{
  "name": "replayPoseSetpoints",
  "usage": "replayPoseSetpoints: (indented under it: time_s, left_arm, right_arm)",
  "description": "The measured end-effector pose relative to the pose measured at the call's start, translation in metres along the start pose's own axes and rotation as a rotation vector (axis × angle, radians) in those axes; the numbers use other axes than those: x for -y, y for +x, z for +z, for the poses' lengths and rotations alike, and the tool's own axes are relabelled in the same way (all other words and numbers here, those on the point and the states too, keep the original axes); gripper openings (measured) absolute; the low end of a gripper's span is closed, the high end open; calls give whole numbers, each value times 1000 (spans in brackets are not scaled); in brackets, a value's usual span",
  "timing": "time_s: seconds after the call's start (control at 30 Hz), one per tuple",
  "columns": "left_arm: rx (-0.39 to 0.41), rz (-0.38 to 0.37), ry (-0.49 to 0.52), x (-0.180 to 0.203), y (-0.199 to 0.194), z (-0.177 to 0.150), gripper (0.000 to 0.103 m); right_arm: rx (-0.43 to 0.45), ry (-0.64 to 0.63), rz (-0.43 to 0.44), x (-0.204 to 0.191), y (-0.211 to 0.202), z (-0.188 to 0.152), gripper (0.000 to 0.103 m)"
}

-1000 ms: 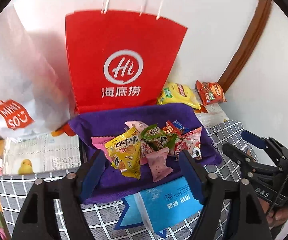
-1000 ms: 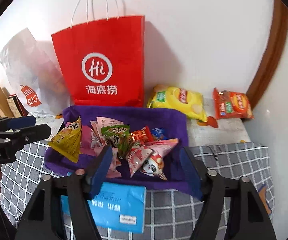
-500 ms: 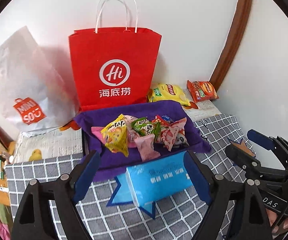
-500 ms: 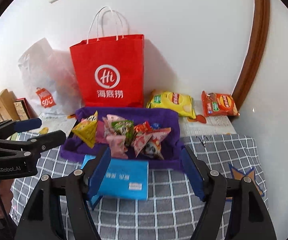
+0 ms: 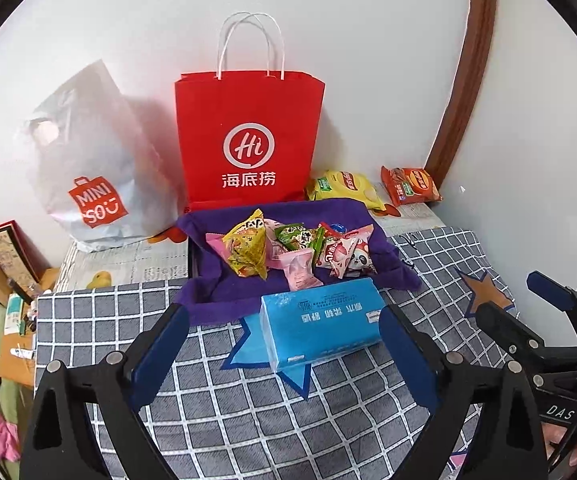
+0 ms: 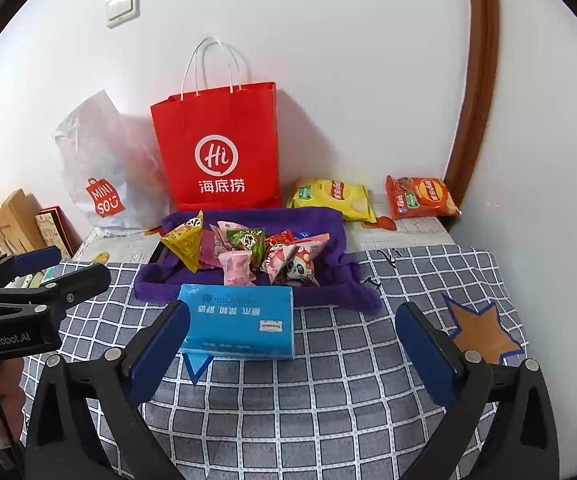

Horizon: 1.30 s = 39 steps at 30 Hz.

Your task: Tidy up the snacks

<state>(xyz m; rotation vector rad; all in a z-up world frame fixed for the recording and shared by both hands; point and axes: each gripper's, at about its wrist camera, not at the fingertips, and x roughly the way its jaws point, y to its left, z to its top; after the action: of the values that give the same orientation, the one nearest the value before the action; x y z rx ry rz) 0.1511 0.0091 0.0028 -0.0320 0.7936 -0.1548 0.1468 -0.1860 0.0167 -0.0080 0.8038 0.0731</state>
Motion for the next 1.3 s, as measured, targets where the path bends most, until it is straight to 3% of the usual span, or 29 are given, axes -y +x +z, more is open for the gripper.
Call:
replayPoseSetpoints:
  time_s: [0.4,1.3]
  left_arm:
    - [54,133,-28,5,-24,-15,97]
    - [66,147,-27,10,-37,-18,97]
  right_arm:
    - [20,18,2,7,-21,-9,102]
    - [33,13,3,6,-33,-13,102]
